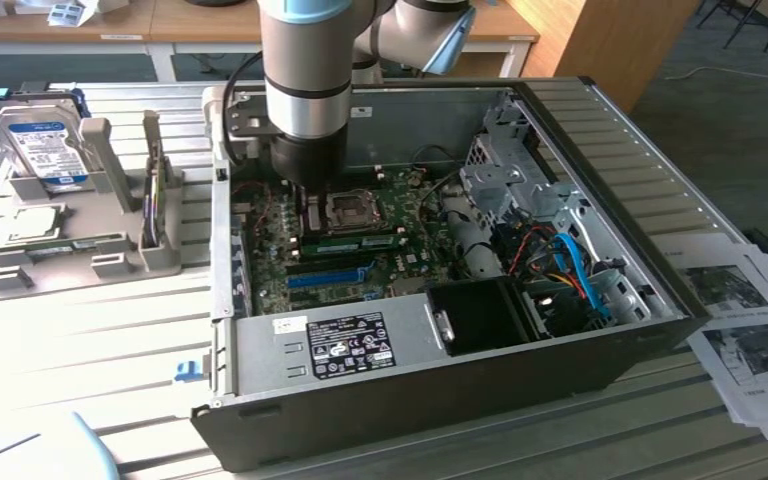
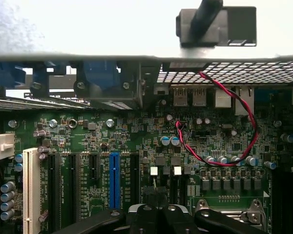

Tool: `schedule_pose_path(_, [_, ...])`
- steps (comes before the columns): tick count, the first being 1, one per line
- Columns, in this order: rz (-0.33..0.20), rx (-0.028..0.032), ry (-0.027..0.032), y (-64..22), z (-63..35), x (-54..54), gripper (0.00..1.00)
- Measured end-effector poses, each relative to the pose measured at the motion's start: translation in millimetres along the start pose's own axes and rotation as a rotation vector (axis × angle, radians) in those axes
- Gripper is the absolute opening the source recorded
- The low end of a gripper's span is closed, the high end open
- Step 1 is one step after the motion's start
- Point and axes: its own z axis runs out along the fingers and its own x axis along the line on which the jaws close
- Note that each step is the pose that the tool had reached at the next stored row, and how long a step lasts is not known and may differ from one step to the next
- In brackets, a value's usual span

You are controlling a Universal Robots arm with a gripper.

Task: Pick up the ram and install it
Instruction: 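Press down the ram until it locks into place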

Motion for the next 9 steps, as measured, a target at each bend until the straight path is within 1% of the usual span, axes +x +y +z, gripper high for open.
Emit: schedule_pose_path(9, [0.0,0.0,0.0,0.0,1.5,0.0,0.09])
